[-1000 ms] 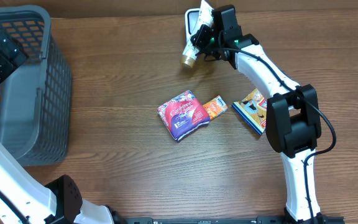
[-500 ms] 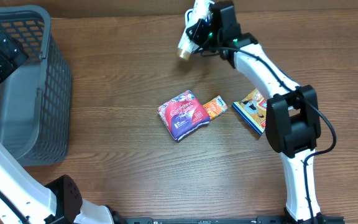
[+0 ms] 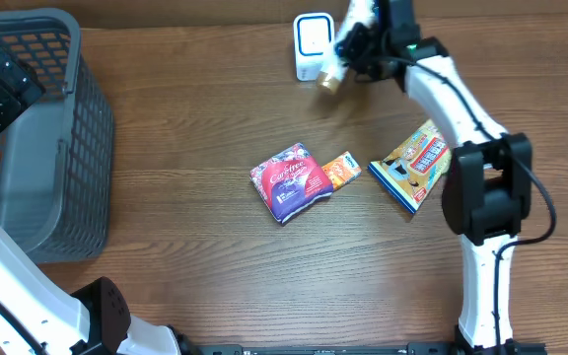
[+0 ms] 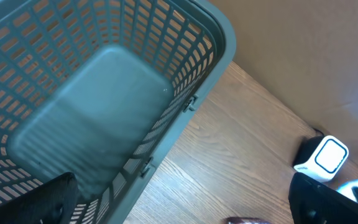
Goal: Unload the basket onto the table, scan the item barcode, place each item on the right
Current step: 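Carry the Pantene tube off the table's right edge and release it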
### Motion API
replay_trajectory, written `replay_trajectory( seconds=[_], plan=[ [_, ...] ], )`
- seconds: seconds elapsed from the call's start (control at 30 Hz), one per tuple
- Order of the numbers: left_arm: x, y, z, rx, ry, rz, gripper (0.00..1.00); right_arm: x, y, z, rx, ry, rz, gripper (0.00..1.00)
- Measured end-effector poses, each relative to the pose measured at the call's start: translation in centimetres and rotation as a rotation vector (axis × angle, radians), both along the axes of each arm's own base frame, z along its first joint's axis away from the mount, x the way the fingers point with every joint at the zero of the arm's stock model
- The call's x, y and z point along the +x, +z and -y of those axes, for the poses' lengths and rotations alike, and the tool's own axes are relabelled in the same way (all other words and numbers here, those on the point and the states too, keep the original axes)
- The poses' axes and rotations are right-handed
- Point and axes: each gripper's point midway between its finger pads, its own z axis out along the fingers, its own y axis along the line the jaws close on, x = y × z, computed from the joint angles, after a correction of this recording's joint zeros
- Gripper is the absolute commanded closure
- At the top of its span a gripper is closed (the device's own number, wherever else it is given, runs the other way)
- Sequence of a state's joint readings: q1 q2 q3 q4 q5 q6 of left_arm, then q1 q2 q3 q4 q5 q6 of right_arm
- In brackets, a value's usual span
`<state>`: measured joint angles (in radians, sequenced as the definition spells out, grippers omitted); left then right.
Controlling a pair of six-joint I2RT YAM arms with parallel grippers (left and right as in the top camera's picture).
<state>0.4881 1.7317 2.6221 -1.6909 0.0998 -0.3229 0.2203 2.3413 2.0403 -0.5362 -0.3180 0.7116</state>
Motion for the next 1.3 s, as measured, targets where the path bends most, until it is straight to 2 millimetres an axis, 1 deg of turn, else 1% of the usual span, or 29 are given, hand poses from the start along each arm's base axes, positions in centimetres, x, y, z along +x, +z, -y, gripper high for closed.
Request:
replay_trajectory(
  seconds=[0.03, 0.07, 0.17, 0.2, 0.23, 0.27, 0.3, 0.37, 0.4, 0.47, 0.53, 0.57, 0.63, 0.67, 0.7, 0.77, 0.9, 1.0, 1.03, 1.07, 1.13, 1.2, 1.23, 1.27, 1.3],
  plan=[
    [0.0, 0.0, 0.0, 0.0, 0.0, 0.0, 0.0, 0.0, 0.4, 2.3, -0.009, -0.026, -0.016, 0.96],
    [0.0, 0.0, 0.0, 0.0, 0.0, 0.0, 0.0, 0.0, 0.7, 3.3, -0.013, -0.038, -0.018, 0.96],
    [0.0, 0.0, 0.0, 0.0, 0.0, 0.0, 0.0, -0.2, 2.9, 10.3, -0.022, -0.138, -0.037, 0.96],
    [0.0, 0.0, 0.0, 0.0, 0.0, 0.0, 0.0, -0.6, 4.2, 14.1, -0.027, -0.199, -0.041, 0.96],
    [0.0, 0.0, 0.0, 0.0, 0.0, 0.0, 0.0, -1.0, 4.8, 16.3, -0.029, -0.233, -0.046, 0.96],
    [0.0, 0.0, 0.0, 0.0, 0.0, 0.0, 0.0, -1.7, 5.7, 20.0, -0.035, -0.289, -0.057, 0.96],
    [0.0, 0.0, 0.0, 0.0, 0.0, 0.0, 0.0, -2.7, 6.4, 23.4, -0.041, -0.347, -0.07, 0.96],
    [0.0, 0.0, 0.0, 0.0, 0.0, 0.0, 0.0, -5.1, 6.8, 30.1, -0.057, -0.467, -0.113, 0.96],
    [0.0, 0.0, 0.0, 0.0, 0.0, 0.0, 0.0, -6.6, 6.5, 33.4, -0.068, -0.534, -0.147, 0.96],
    [0.0, 0.0, 0.0, 0.0, 0.0, 0.0, 0.0, -9.6, 5.5, 39.2, -0.092, -0.663, -0.213, 0.96],
    [0.0, 0.0, 0.0, 0.0, 0.0, 0.0, 0.0, -12.7, 4.0, 43.9, -0.117, -0.773, -0.273, 0.96],
    [0.0, 0.0, 0.0, 0.0, 0.0, 0.0, 0.0, -13.7, 3.5, 45.1, -0.123, -0.803, -0.293, 0.96],
    [0.0, 0.0, 0.0, 0.0, 0.0, 0.0, 0.0, -16.2, 1.8, 48.0, -0.133, -0.875, -0.34, 0.96],
    [0.0, 0.0, 0.0, 0.0, 0.0, 0.0, 0.0, -17.4, 0.7, 49.2, -0.133, -0.906, -0.36, 0.96],
    [0.0, 0.0, 0.0, 0.0, 0.0, 0.0, 0.0, -18.1, 0.1, 50.0, -0.132, -0.924, -0.368, 0.96],
    [0.0, 0.0, 0.0, 0.0, 0.0, 0.0, 0.0, -19.5, -1.5, 51.3, -0.133, -0.958, -0.387, 0.96],
    [0.0, 0.0, 0.0, 0.0, 0.0, 0.0, 0.0, -21.9, -4.1, 53.0, -0.143, -1.015, -0.422, 0.93],
    [0.0, 0.0, 0.0, 0.0, 0.0, 0.0, 0.0, -23.7, -5.3, 54.1, -0.16, -1.057, -0.455, 0.91],
    [0.0, 0.0, 0.0, 0.0, 0.0, 0.0, 0.0, -24.4, -5.5, 54.9, -0.169, -1.076, -0.46, 0.87],
    [0.0, 0.0, 0.0, 0.0, 0.0, 0.0, 0.0, -24.7, -5.6, 55.2, -0.175, -1.083, -0.46, 0.78],
    [0.0, 0.0, 0.0, 0.0, 0.0, 0.0, 0.0, -25.8, -5.4, 56.8, -0.197, -1.108, -0.448, 0.56],
    [0.0, 0.0, 0.0, 0.0, 0.0, 0.0, 0.0, -26.8, -5.3, 58.0, -0.214, -1.125, -0.444, 0.42],
    [0.0, 0.0, 0.0, 0.0, 0.0, 0.0, 0.0, -27.4, -5.3, 58.5, -0.216, -1.133, -0.443, 0.32],
    [0.0, 0.0, 0.0, 0.0, 0.0, 0.0, 0.0, -27.8, -5.2, 58.9, -0.211, -1.138, -0.441, 0.23],
    [0.0, 0.0, 0.0, 0.0, 0.0, 0.0, 0.0, -28.1, -5.2, 59.2, -0.214, -1.129, -0.439, 0.19]
  ],
)
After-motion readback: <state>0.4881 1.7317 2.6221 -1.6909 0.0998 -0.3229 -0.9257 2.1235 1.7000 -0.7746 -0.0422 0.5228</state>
